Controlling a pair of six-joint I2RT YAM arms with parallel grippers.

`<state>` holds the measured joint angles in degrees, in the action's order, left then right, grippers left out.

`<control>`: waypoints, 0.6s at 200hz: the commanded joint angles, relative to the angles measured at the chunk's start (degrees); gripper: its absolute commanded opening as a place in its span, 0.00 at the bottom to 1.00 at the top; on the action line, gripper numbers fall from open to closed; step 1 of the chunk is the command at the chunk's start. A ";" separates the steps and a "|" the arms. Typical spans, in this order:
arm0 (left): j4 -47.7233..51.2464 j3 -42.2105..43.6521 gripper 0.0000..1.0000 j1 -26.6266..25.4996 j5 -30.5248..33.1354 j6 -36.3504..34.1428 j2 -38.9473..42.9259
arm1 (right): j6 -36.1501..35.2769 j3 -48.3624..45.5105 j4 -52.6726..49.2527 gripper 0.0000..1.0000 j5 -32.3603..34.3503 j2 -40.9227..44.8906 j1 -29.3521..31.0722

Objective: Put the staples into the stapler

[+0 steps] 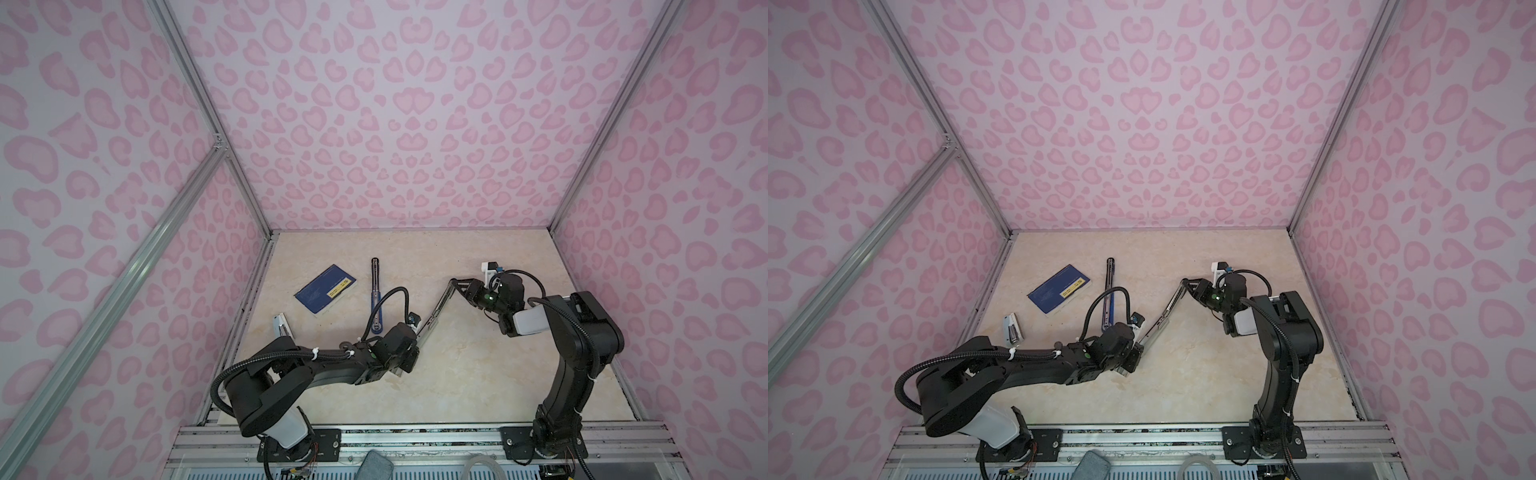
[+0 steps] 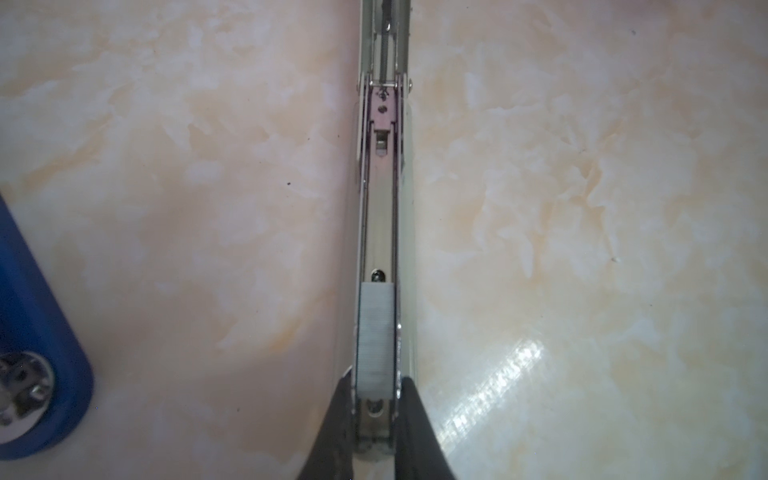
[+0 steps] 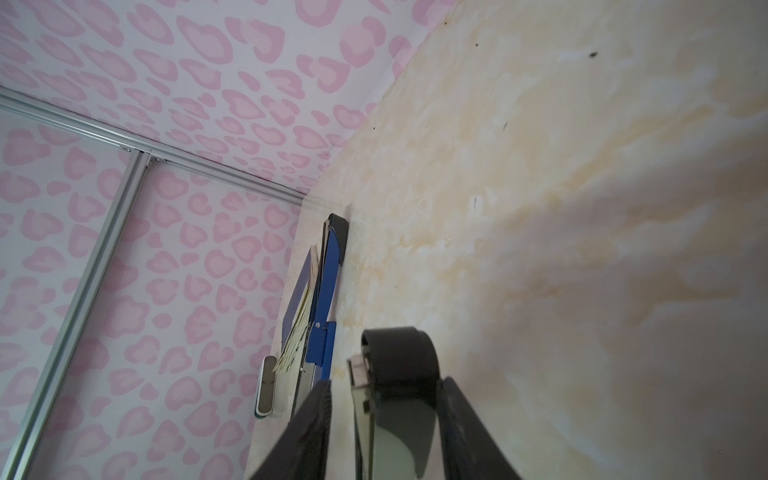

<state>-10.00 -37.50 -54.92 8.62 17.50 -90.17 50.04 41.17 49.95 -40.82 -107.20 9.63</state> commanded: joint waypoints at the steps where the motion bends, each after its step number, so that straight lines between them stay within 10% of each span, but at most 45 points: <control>1: -1.39 -0.99 0.04 0.06 0.08 -1.88 0.14 | -6.16 1.29 -6.91 0.44 -0.04 1.70 1.37; 120: 0.86 -3.29 0.04 0.07 -0.01 -4.16 1.15 | -28.63 7.08 -30.97 0.44 8.48 11.72 12.12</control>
<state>-7.29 -39.92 -54.74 10.07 15.99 -89.76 26.65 47.72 24.49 -33.63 -95.85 20.12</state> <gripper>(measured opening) 0.172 0.440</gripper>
